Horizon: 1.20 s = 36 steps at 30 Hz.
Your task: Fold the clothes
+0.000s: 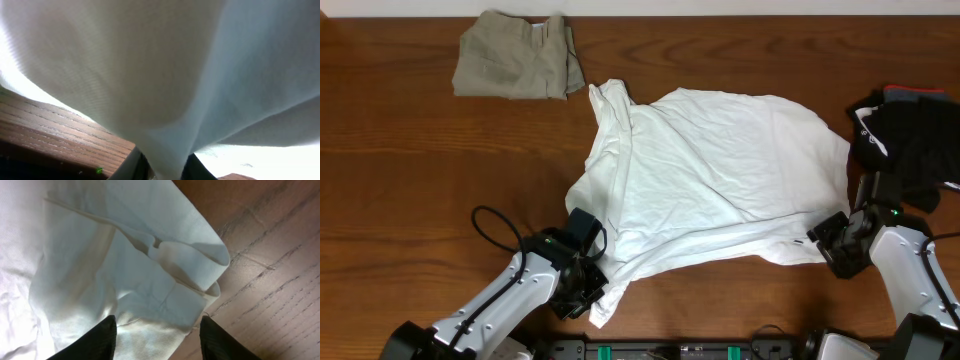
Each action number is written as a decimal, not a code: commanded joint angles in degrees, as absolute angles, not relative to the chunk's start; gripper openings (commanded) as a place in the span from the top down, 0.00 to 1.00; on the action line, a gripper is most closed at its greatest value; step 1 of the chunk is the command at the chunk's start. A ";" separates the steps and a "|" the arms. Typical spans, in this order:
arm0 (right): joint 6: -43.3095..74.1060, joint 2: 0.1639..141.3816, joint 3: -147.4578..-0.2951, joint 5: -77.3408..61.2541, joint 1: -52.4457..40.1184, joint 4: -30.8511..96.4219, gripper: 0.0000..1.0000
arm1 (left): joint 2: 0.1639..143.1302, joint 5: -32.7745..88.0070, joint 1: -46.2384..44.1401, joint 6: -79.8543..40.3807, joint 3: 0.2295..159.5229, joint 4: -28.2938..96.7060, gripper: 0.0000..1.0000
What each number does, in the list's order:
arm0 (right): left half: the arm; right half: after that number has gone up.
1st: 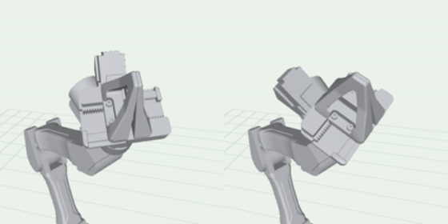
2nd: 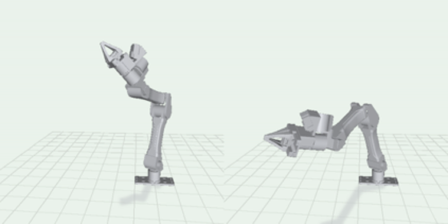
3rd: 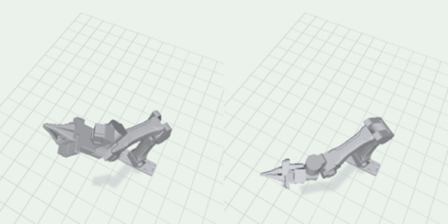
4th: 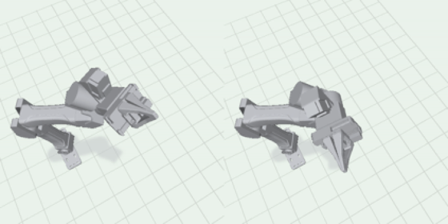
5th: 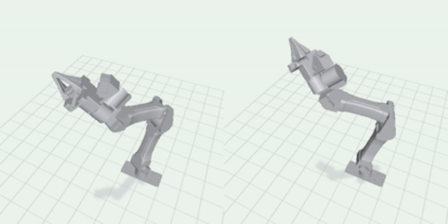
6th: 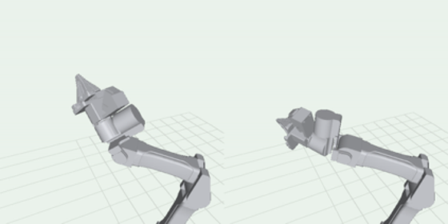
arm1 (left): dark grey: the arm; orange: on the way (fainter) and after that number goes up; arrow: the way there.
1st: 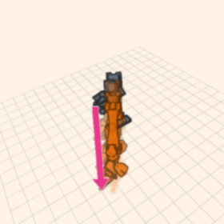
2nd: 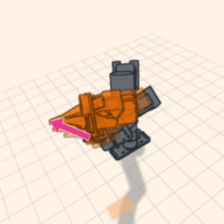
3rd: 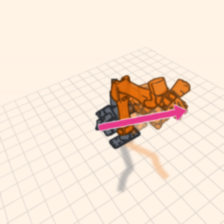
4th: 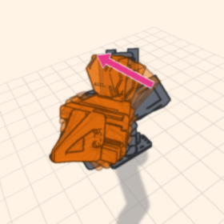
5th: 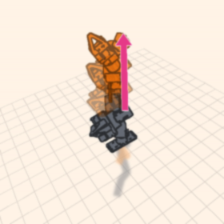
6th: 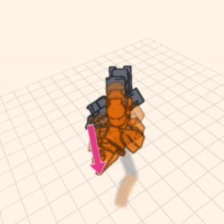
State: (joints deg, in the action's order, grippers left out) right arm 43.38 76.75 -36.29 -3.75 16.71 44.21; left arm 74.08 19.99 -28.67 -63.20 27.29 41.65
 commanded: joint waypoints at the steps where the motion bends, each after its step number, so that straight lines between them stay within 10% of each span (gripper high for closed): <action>1: 43.70 76.29 -35.97 -4.14 17.08 44.10 0.49 | 75.77 15.18 -28.84 -62.67 24.16 39.77 0.81; 16: 46.74 76.29 -33.89 -4.19 17.08 40.47 0.50 | 75.77 15.18 -28.84 -62.67 24.16 39.79 0.80; 30: 46.70 76.27 -33.91 -4.14 17.08 40.69 0.73 | 75.77 15.18 -28.84 -62.67 24.16 39.79 0.80; 36: 46.70 75.79 -34.09 -4.14 17.08 41.63 0.99 | 75.70 15.51 -28.84 -61.56 24.23 39.99 0.94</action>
